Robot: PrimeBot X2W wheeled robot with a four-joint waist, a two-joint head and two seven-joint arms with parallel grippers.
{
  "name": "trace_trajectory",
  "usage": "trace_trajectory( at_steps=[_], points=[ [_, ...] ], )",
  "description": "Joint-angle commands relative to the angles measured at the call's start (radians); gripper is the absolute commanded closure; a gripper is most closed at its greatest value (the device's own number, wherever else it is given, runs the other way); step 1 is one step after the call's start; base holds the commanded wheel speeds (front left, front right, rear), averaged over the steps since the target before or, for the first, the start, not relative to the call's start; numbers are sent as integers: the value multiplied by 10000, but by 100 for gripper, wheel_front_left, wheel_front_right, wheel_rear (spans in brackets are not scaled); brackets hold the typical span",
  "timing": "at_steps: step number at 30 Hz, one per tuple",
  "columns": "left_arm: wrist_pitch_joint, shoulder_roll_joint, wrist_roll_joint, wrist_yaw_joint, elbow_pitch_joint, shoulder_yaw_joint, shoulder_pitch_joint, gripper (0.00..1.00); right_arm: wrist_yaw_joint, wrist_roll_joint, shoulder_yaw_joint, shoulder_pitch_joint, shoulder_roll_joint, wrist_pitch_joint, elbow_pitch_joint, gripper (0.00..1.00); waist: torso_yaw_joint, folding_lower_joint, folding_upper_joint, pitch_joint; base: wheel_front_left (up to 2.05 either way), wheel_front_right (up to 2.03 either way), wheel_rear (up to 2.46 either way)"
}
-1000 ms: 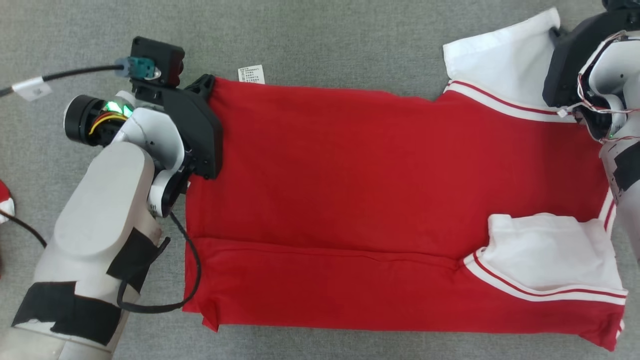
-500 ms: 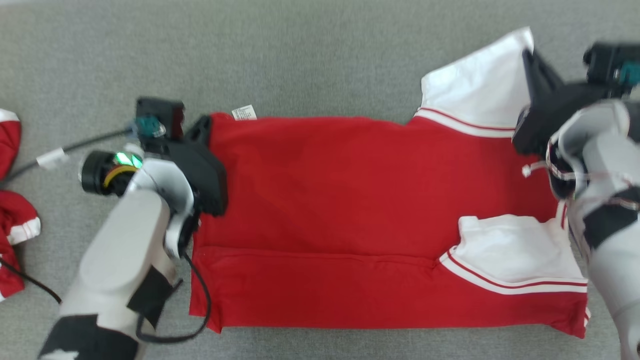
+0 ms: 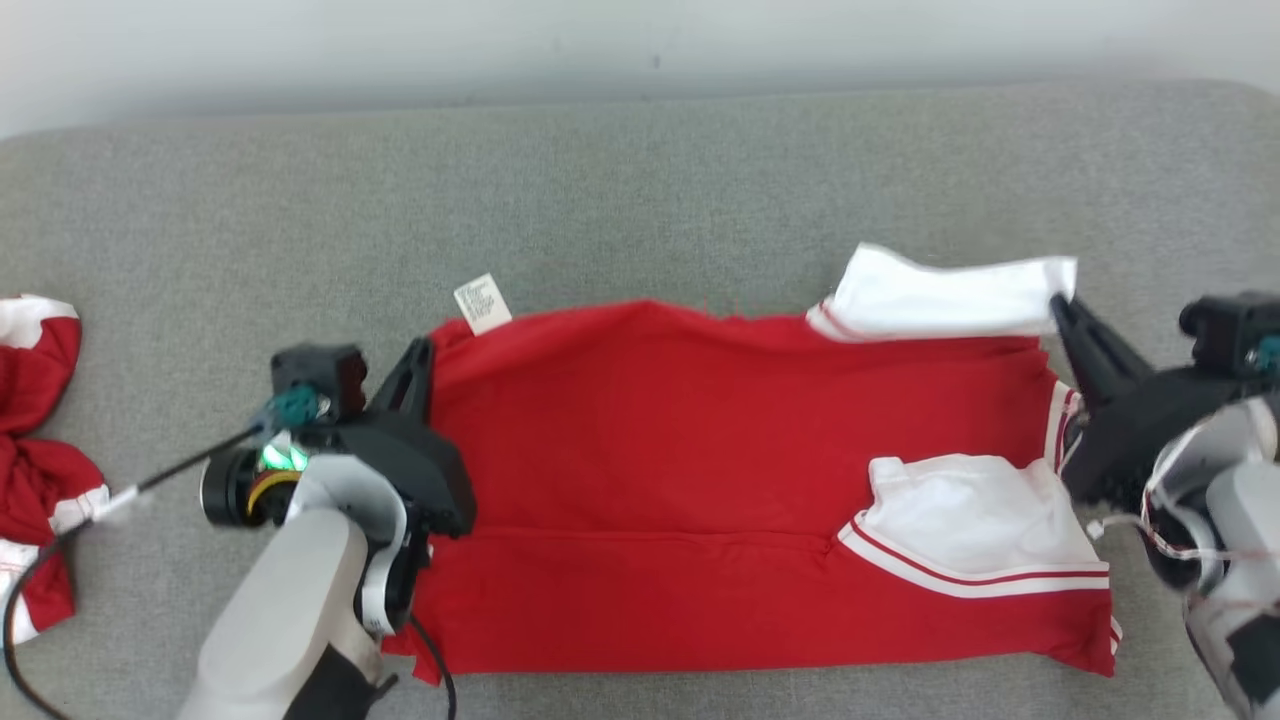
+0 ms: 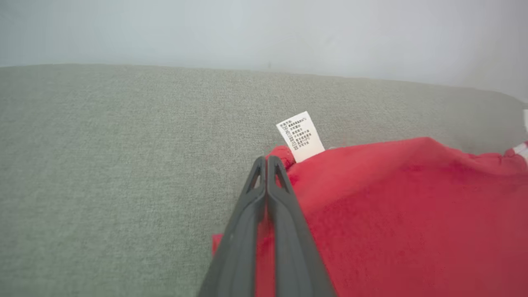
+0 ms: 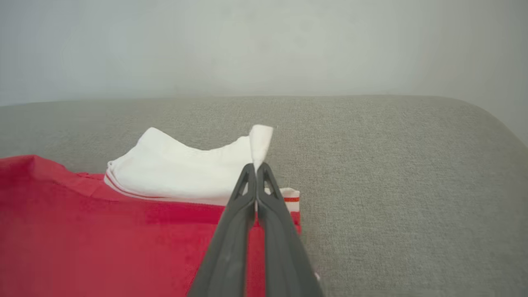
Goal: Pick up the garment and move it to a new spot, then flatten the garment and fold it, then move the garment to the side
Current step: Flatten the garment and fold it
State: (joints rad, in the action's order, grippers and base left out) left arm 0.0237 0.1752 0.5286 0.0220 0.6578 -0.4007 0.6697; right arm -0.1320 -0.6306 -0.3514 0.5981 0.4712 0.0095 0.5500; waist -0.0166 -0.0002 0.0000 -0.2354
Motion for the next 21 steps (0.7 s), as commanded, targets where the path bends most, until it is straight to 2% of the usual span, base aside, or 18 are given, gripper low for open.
trace_trajectory(
  at_steps=[1, 7, 13, 21],
  points=[
    [123, -63, 151, 80, -76, 141, -265, 100, 23, 72, 77, -301, 78, 59, -272, 100, -84, 2, 0, 160, 0, 0, 0],
    [605, -239, 615, 267, -321, 464, -1114, 100, 23, 551, 767, -1907, 88, 667, -1548, 100, -57, 2, 0, 460, 0, 0, 0],
    [906, -413, 867, 308, -291, 557, -1709, 100, 23, 587, 1545, -3432, -253, 1291, -2853, 100, 50, 2, 0, 691, 0, 0, 0],
    [1107, -612, 1235, 407, -93, 718, -2172, 100, 23, 1186, 2212, -4894, -686, 1971, -4164, 100, 39, 2, 0, 909, 0, 0, 0]
  ],
)
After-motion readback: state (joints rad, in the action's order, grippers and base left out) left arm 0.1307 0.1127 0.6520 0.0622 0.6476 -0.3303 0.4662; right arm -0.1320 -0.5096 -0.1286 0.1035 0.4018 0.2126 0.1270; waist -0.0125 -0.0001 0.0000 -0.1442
